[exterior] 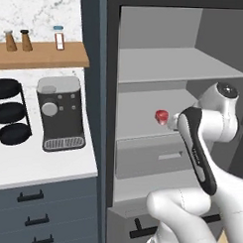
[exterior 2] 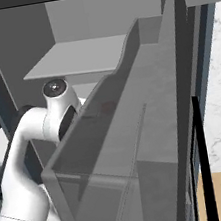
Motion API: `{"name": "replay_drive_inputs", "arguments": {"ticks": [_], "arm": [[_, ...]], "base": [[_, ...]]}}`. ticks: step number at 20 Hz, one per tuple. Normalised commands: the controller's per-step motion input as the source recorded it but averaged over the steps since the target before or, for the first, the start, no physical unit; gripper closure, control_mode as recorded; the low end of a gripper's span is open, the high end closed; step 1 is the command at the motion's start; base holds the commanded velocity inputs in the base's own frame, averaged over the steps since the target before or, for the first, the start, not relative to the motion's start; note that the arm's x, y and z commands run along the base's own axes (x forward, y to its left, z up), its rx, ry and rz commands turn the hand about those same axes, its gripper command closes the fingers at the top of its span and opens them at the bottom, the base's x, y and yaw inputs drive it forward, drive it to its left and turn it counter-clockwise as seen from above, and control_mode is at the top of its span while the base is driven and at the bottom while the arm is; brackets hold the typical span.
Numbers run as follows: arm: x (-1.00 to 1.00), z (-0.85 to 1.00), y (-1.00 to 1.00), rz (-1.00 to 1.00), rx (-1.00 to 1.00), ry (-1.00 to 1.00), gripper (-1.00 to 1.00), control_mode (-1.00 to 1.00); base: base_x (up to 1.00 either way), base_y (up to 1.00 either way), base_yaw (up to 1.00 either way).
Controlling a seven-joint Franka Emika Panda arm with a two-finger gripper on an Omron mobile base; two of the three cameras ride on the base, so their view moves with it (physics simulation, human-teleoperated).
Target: Place one sweet potato and one steak in each tupperware on the nearby counter, to pack two identical lunches.
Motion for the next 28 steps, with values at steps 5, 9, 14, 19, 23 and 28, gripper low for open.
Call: {"name": "replay_drive_inputs", "arguments": {"ticks": [5, 9, 14, 19, 23, 28], "arm": [[0.79, -0.18, 0.00, -0.03, 0.00, 0.04, -1.00, -1.00], [0.68, -0.21, -0.01, -0.04, 0.00, 0.10, -1.00, -1.00], [0.46, -0.38, -0.13, -0.09, 0.00, 0.08, -1.00, -1.00], [0.25, -0.44, -0.14, -0.04, 0.00, 0.09, -1.00, -1.00], [0.39, -0.36, 0.00, -0.01, 0.00, 0.00, -1.00, -1.00], [0.30, -0.35, -0.02, 0.00, 0.00, 0.00, -1.00, -1.00]], "base": [[0.00, 0.00, 0.00], [0.00, 0.00, 0.00], [0.00, 0.00, 0.00], [0.00, 0.00, 0.00], [0.00, 0.00, 0.00], [0.00, 0.00, 0.00]]}}
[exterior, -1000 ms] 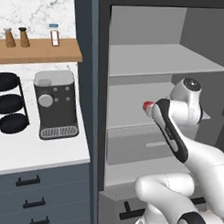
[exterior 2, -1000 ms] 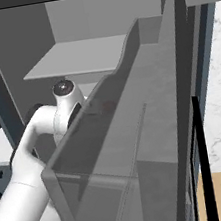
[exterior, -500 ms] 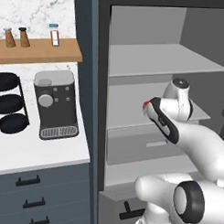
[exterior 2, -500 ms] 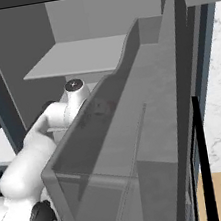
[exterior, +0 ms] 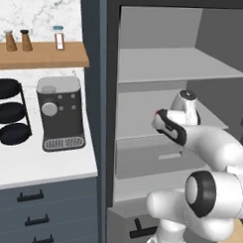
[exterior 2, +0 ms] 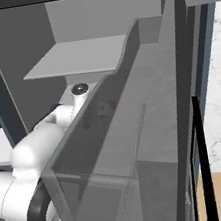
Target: Place one sweet potato and one steak in each tupperware on the nearby counter, to pack two identical lunches.
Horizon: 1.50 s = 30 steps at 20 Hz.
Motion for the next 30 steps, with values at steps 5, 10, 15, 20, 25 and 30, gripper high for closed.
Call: {"name": "replay_drive_inputs", "arguments": {"ticks": [5, 10, 15, 20, 25, 30], "arm": [[0.45, -0.24, 0.00, 0.00, 0.00, 0.00, -1.00, -1.00], [0.43, -0.10, -0.01, 0.00, 0.00, 0.00, -1.00, -1.00], [0.34, -0.08, -0.14, 0.00, 0.00, 0.00, -1.00, -1.00], [0.31, -0.14, -0.16, 0.00, 0.00, 0.00, -1.00, -1.00], [0.42, -0.22, -0.02, 0.00, 0.00, 0.00, -1.00, -1.00], [0.34, -0.27, -0.02, 0.00, 0.00, 0.00, -1.00, -1.00]], "base": [[0.00, 0.00, 0.00], [0.00, 0.00, 0.00], [0.00, 0.00, 0.00], [0.00, 0.00, 0.00], [0.00, 0.00, 0.00], [0.00, 0.00, 0.00]]}}
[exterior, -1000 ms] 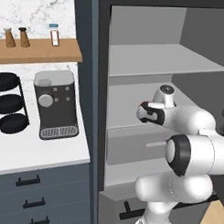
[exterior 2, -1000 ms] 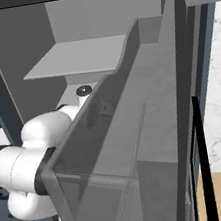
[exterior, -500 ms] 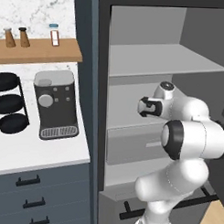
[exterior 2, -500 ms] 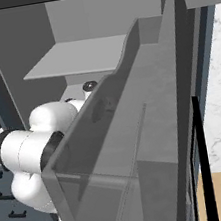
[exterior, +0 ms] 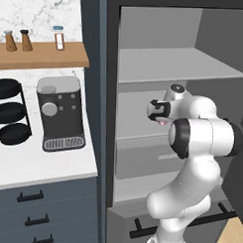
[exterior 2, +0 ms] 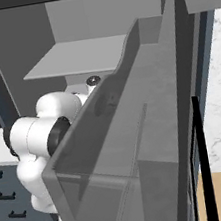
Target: Place one sweet potato and one steak in each tupperware on the nearby counter, to pack two identical lunches.
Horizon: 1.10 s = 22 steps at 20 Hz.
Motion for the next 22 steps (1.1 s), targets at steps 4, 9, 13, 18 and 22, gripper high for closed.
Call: {"name": "replay_drive_inputs", "arguments": {"ticks": [4, 9, 13, 18, 22], "arm": [[0.29, -0.49, -0.01, 0.00, 0.00, 0.00, -1.00, -1.00], [0.15, -0.64, 0.00, 0.00, 0.00, 0.00, 1.00, -1.00], [-0.19, -0.61, 0.00, 0.00, 0.00, 0.01, 1.00, -1.00], [-0.91, -0.35, -0.03, 0.00, 0.00, 0.00, 1.00, -1.00], [-1.00, -0.01, -0.14, 0.00, 0.02, 0.00, 1.00, -1.00]], "base": [[0.00, 0.00, 0.00], [0.00, 0.00, 0.00], [0.00, 0.00, 0.00], [0.00, 0.00, 0.00], [0.00, 0.00, 0.00]]}}
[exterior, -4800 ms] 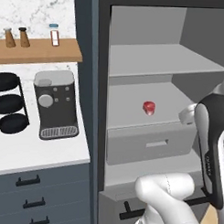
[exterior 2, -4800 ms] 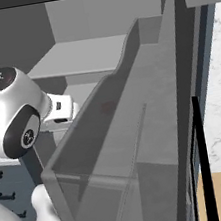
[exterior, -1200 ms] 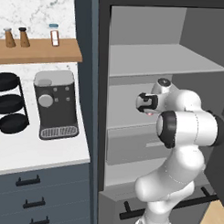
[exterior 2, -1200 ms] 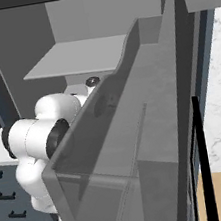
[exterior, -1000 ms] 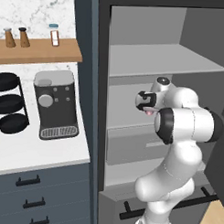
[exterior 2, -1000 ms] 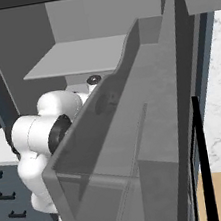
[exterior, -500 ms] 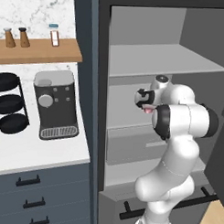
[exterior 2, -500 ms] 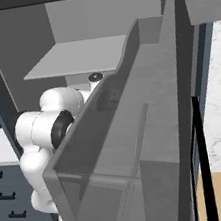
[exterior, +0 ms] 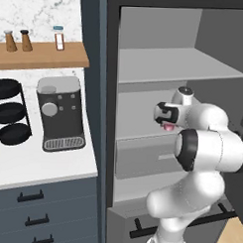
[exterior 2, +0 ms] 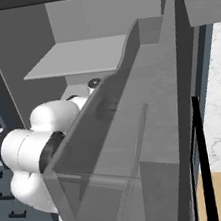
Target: Place one sweet potato and one steak in each tupperware on the nearby counter, to pack two identical lunches.
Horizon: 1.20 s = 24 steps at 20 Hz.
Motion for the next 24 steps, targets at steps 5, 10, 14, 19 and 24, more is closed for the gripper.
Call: {"name": "replay_drive_inputs", "arguments": {"ticks": [5, 10, 14, 19, 24], "arm": [[-1.00, 0.38, -0.08, 0.00, 0.07, 0.03, 1.00, -1.00], [-1.00, 0.79, 0.00, 0.00, 0.02, 0.00, 1.00, -1.00], [-1.00, 0.92, 0.00, 0.00, 0.00, 0.00, 1.00, -1.00], [-1.00, 0.81, 0.07, 0.00, 0.00, -0.02, 1.00, -1.00], [-1.00, 0.52, 0.23, 0.01, -0.03, -0.12, 1.00, -1.00]], "base": [[0.00, 0.00, 0.00], [0.00, 0.00, 0.00], [0.00, 0.00, 0.00], [0.00, 0.00, 0.00], [0.00, 0.00, 0.00]]}}
